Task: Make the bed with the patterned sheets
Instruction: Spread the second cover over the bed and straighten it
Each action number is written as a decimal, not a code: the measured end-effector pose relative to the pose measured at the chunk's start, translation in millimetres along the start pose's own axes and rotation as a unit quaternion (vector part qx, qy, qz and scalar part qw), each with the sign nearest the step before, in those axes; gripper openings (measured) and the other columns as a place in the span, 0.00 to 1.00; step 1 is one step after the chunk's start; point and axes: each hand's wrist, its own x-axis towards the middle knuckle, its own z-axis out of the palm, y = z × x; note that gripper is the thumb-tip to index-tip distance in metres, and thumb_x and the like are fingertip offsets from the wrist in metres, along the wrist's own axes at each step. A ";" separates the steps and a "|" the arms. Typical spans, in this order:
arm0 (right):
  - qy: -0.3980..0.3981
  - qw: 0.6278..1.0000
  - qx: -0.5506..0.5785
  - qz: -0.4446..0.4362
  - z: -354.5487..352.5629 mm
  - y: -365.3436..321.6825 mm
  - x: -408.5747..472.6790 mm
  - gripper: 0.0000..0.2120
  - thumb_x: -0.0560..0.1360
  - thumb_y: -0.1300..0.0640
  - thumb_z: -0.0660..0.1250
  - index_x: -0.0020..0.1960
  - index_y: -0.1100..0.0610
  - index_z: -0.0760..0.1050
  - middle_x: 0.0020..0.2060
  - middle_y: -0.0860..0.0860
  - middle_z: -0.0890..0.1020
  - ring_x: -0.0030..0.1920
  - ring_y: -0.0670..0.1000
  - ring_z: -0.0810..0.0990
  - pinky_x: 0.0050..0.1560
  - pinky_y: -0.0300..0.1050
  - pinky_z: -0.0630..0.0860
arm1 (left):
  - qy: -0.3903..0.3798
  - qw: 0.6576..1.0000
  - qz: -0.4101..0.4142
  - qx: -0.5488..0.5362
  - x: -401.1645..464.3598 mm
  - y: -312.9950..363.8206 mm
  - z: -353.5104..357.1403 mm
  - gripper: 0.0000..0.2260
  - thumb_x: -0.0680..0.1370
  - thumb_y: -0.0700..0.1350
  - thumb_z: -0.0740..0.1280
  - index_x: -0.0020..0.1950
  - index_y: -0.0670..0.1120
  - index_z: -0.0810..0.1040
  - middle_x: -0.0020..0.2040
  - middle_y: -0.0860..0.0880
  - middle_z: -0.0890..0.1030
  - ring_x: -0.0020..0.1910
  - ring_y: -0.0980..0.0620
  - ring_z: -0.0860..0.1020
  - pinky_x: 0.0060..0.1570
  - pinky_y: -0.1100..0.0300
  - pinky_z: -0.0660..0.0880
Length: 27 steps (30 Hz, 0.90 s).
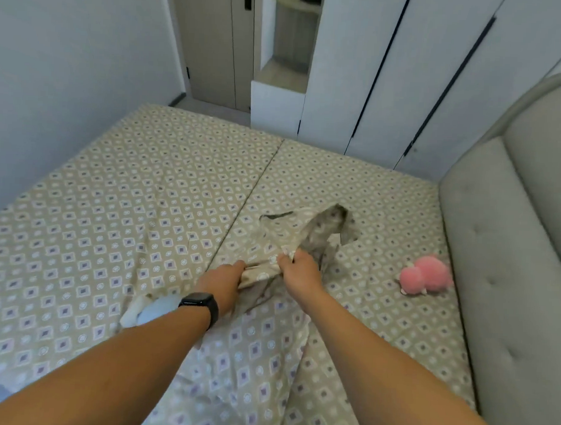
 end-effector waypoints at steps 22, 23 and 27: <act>0.295 0.932 -0.201 0.067 -295.1 118.8 -170.8 0.16 0.78 0.50 0.67 0.65 0.45 0.76 0.56 0.55 0.84 0.54 0.63 0.81 0.45 0.50 0.73 | 0.294 0.889 0.349 -0.012 -37.2 303.4 -124.1 0.30 0.78 0.49 0.69 0.77 0.49 0.61 0.77 0.42 0.62 0.77 0.39 0.60 0.75 0.46 0.59; 0.295 0.934 -0.188 0.071 -305.3 131.4 -177.4 0.13 0.78 0.50 0.67 0.63 0.45 0.77 0.54 0.55 0.84 0.53 0.63 0.81 0.43 0.48 0.72 | 0.275 0.902 0.333 -0.016 -36.6 315.8 -108.2 0.35 0.78 0.53 0.69 0.80 0.51 0.56 0.79 0.42 0.55 0.79 0.38 0.53 0.78 0.44 0.53; 0.308 0.936 -0.129 0.113 -341.6 192.0 -200.3 0.15 0.78 0.49 0.69 0.64 0.47 0.77 0.55 0.54 0.84 0.55 0.62 0.81 0.45 0.49 0.73 | 0.116 0.952 0.283 0.029 -36.6 361.9 -26.0 0.46 0.78 0.63 0.66 0.82 0.53 0.38 0.82 0.42 0.40 0.81 0.38 0.38 0.80 0.43 0.44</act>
